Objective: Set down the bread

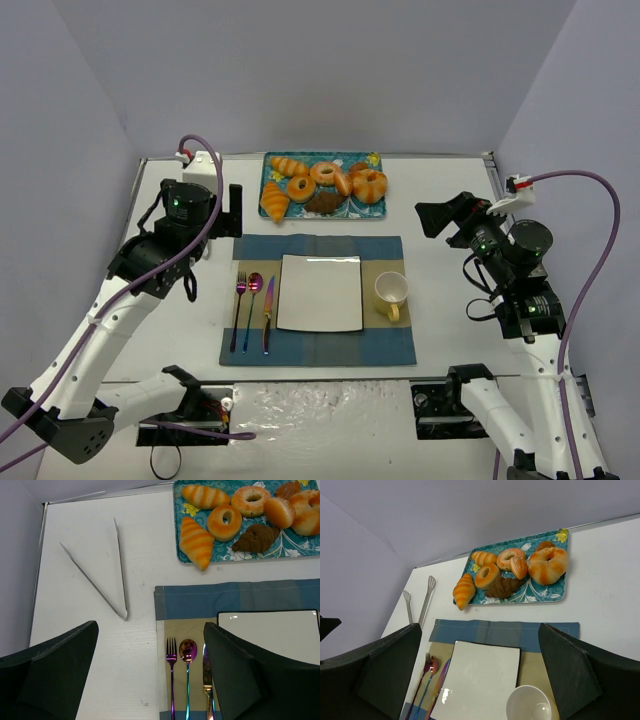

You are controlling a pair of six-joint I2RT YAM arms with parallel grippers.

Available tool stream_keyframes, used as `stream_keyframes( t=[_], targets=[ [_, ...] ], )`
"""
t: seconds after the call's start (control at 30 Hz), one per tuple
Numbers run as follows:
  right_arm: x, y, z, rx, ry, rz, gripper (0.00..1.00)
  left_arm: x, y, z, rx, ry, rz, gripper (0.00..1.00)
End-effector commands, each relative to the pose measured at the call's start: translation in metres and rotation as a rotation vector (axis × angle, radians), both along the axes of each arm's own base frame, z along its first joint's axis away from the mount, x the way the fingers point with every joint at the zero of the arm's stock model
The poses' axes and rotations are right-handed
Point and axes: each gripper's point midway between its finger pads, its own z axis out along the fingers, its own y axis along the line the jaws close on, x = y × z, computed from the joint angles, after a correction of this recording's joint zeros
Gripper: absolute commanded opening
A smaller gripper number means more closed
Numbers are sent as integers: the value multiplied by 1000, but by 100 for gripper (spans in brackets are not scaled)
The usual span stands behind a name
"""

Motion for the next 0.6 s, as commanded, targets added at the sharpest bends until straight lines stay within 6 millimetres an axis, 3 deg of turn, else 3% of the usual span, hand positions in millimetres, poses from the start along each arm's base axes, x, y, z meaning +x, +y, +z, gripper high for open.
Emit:
stream_keyframes(
  t=[0.0, 0.3, 0.37, 0.43, 0.57],
  targets=[
    [3, -1, 31, -5, -108, -3, 100, 7, 2, 22, -22, -82, 20, 84],
    [2, 2, 25, -3, -93, 16, 100, 23, 11, -7, 27, 10, 120, 88],
    [2, 3, 22, -1, -83, 19, 100, 36, 19, -17, 11, 46, 185, 90],
    [1, 3, 22, 1, -84, 20, 100, 51, 30, -32, -23, 92, 235, 91],
    [-2, 4, 21, 19, -82, 21, 100, 85, 38, -86, -125, 249, 296, 91]
  ],
)
